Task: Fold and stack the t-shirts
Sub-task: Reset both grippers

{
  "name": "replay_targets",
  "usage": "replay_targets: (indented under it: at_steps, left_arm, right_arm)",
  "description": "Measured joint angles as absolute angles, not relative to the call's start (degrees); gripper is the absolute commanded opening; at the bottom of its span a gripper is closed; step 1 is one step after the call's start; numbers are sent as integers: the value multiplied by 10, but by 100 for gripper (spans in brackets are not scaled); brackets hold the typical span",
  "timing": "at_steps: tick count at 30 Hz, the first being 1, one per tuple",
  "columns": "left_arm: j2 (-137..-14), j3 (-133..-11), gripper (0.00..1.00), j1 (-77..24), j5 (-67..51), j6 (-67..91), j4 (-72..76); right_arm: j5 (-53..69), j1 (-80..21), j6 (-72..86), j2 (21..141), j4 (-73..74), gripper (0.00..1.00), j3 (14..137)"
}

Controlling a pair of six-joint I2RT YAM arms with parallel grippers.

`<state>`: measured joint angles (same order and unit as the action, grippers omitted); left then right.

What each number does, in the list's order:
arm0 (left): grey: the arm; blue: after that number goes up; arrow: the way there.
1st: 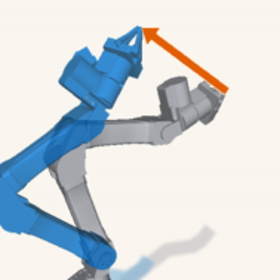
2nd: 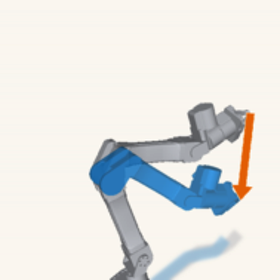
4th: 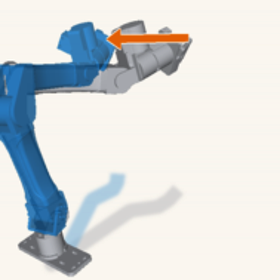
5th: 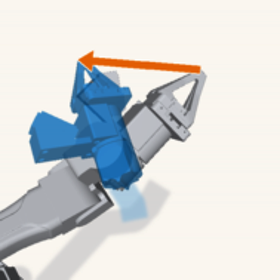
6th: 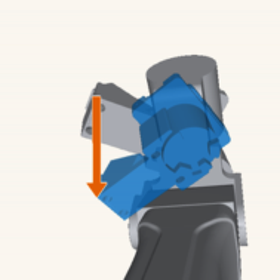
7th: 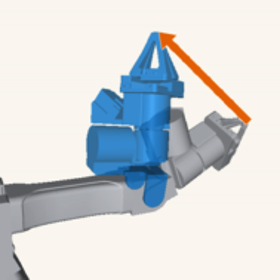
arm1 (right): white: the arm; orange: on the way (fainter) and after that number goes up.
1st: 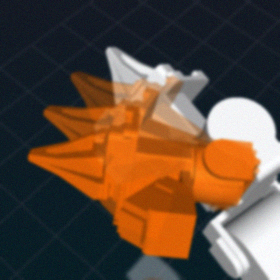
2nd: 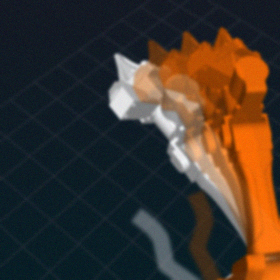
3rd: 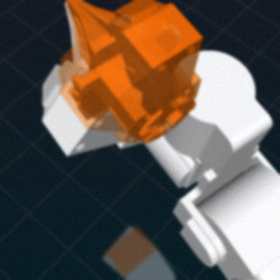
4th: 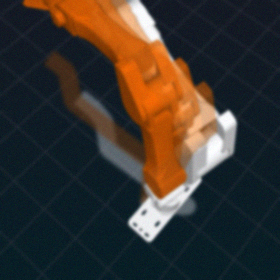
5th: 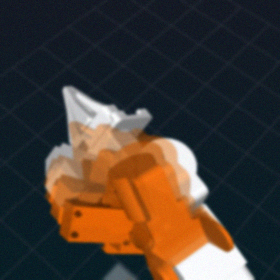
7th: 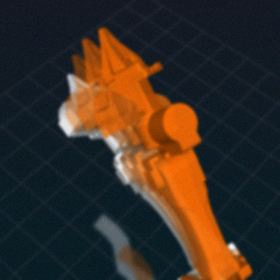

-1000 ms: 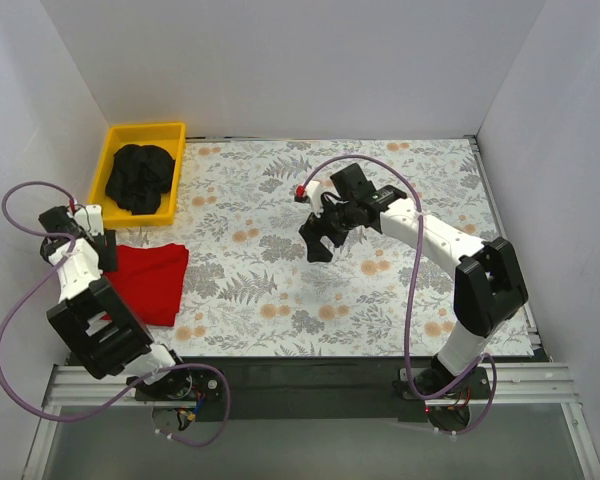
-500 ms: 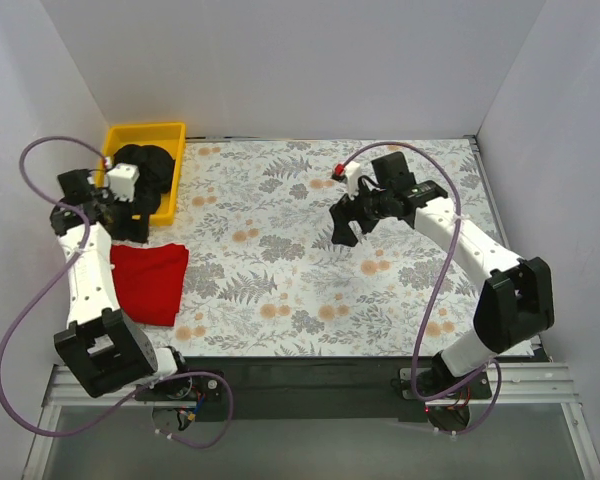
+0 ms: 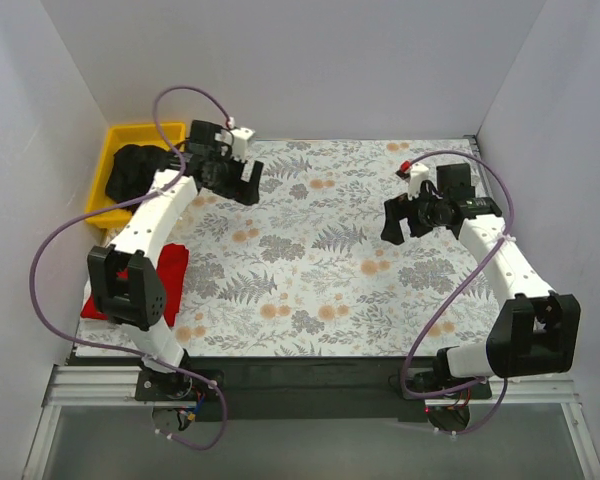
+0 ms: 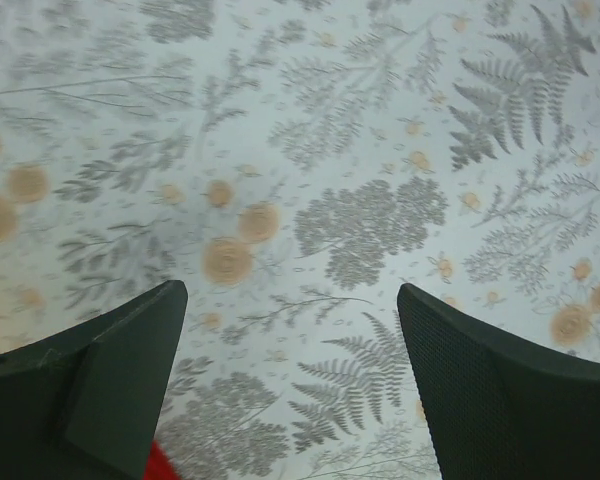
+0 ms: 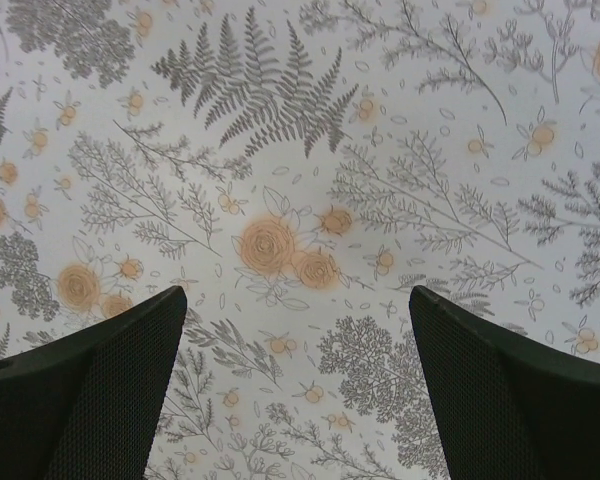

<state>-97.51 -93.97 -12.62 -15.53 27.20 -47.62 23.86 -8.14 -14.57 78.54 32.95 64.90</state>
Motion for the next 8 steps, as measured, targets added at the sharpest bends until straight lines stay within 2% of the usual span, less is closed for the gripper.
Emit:
replay_targets:
  at_steps: [4, 8]
  left_arm:
    - [-992, -886, 86, -185, -160, 308, -451]
    - [-998, -849, 87, -191, -167, 336, -445]
  right_arm:
    - [220, -69, -142, 785, 332, 98, 605]
    - [211, -64, -138, 785, 337, 98, 583]
